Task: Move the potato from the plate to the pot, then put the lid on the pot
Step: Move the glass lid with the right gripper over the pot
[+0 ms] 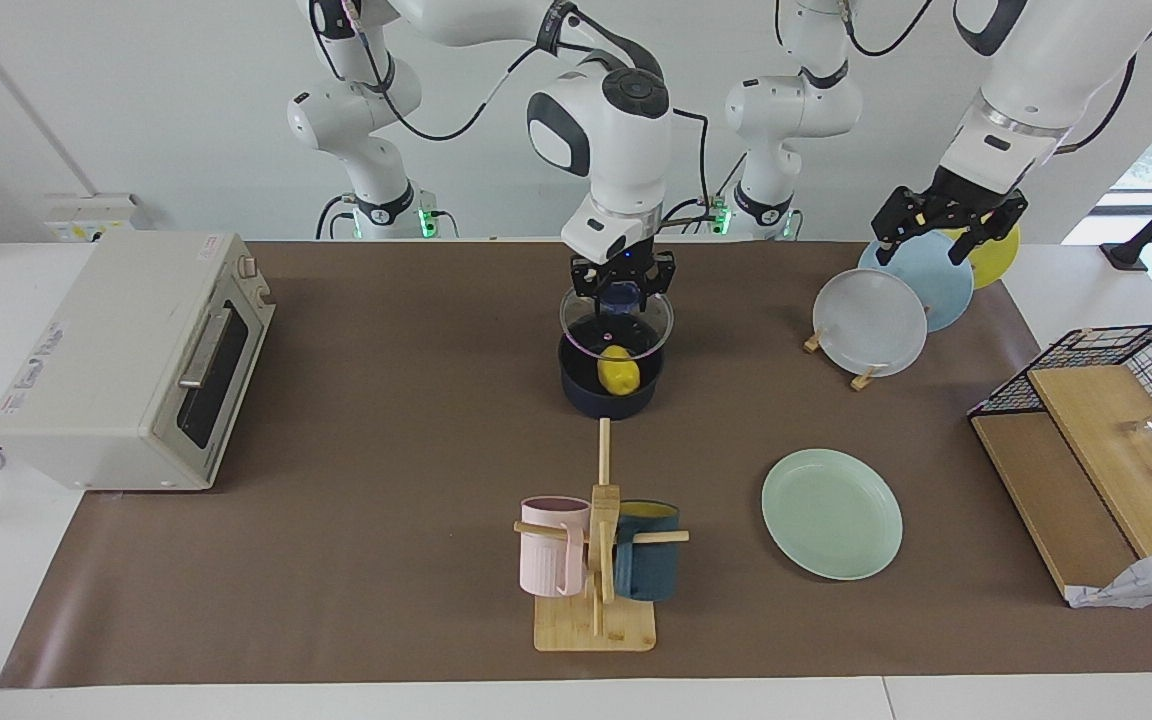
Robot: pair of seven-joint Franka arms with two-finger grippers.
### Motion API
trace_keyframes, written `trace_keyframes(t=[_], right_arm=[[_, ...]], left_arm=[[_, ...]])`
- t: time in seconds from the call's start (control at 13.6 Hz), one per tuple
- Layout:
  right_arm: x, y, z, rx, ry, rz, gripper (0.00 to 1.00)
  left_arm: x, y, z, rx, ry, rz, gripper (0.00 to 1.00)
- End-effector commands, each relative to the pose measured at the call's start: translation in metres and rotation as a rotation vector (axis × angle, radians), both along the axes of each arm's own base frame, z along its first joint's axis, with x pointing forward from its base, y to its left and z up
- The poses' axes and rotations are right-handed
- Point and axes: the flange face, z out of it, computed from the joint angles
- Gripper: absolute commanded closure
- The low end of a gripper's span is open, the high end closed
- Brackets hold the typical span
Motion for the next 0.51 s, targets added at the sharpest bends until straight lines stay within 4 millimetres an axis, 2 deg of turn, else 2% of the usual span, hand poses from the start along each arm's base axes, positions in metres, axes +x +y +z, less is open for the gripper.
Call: trace_keyframes(t=[0.0,0.07,0.44], right_arm=[[0.009,0.003,-0.019,-0.015,-0.002,-0.006,1.0],[0.01,0.002,-0.028,-0.024,0.009,-0.007,1.0],[0.01,0.001,-0.038,-0.034,0.023,-0.007,1.0]], left_arm=[[-0.007,-0.001,0.01,0.0,0.014,-0.006,0.0],[-0.009,-0.001,0.007,0.001,0.022,-0.008,0.0],[-0.005,-0.001,0.011,0.045,0.004,-0.027,0.0]])
